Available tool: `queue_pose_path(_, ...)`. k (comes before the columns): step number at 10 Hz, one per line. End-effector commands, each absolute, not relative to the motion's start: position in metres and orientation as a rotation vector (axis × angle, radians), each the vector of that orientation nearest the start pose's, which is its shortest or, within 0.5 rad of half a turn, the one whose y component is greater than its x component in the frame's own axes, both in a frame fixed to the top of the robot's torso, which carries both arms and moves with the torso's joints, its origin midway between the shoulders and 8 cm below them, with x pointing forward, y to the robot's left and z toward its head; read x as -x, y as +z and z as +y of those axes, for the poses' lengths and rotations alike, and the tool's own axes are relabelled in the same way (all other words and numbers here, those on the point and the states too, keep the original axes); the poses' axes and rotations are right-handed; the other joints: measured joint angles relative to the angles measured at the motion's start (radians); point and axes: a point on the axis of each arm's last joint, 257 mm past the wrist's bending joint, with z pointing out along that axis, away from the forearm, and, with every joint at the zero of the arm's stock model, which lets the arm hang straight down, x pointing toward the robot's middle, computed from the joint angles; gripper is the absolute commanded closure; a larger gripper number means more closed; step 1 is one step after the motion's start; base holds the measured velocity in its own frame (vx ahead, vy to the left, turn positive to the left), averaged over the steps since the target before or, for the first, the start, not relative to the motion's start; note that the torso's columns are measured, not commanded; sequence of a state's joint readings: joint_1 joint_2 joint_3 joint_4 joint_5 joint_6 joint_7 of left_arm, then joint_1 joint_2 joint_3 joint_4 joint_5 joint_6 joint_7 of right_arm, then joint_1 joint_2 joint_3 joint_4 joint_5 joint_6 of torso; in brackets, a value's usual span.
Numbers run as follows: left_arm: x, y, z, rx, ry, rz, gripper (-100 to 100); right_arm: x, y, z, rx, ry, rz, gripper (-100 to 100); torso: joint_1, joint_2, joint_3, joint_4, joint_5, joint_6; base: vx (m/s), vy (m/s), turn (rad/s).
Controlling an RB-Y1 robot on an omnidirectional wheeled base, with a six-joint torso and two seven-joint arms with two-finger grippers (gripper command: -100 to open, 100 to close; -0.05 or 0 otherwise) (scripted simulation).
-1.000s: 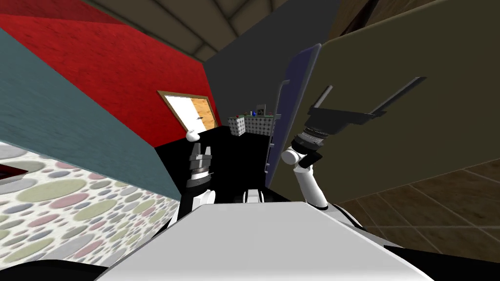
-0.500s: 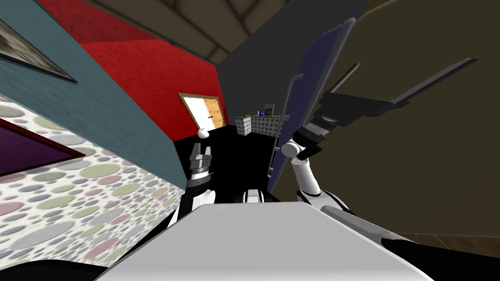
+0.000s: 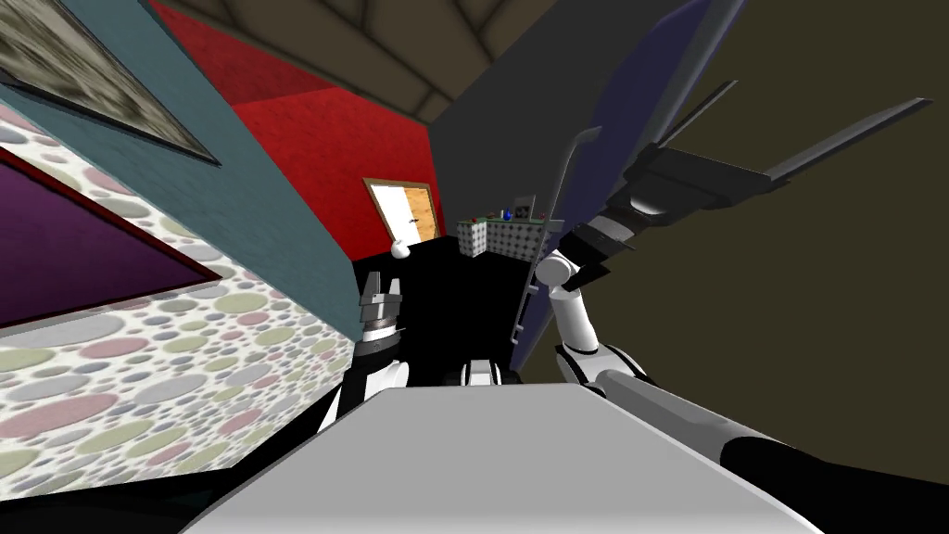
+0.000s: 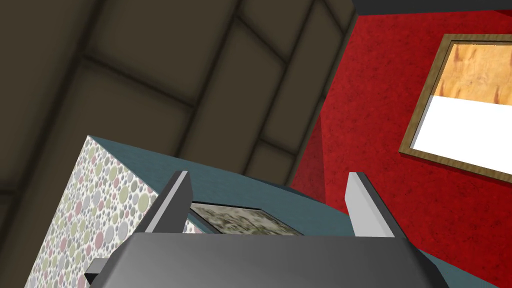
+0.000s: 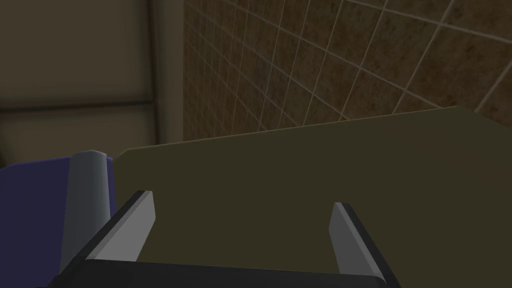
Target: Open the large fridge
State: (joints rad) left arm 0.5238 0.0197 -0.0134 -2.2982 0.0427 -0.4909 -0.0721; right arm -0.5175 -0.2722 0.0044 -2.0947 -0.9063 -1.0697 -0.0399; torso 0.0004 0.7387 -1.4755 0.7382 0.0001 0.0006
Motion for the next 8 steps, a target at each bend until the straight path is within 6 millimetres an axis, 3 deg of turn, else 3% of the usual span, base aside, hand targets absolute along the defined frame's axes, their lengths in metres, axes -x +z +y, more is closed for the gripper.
queue_pose_path(1, -0.34, 0.023, 0.28, 0.655, -1.266, 0.629, 0, -0.272, 0.286, -0.347, 0.004, 2.357, -0.795, -100, -0.001, -0.002, -0.003, 0.0, 0.0, -0.002, -0.023, -0.034, 0.156)
queue_pose_path(6, -0.34, 0.023, 0.28, 0.655, -1.266, 0.629, 0, -0.283, 0.298, -0.369, 0.011, 2.468, -1.007, -100, -0.014, -0.016, -0.018, -0.005, -0.002, -0.003, -0.028, -0.042, 0.212)
queue_pose_path(8, -0.34, 0.023, 0.28, 0.655, -1.266, 0.629, 0, -0.285, 0.302, -0.37, 0.006, 2.495, -1.034, -100, -0.023, -0.022, -0.024, -0.006, -0.004, -0.003, -0.03, -0.029, 0.053)
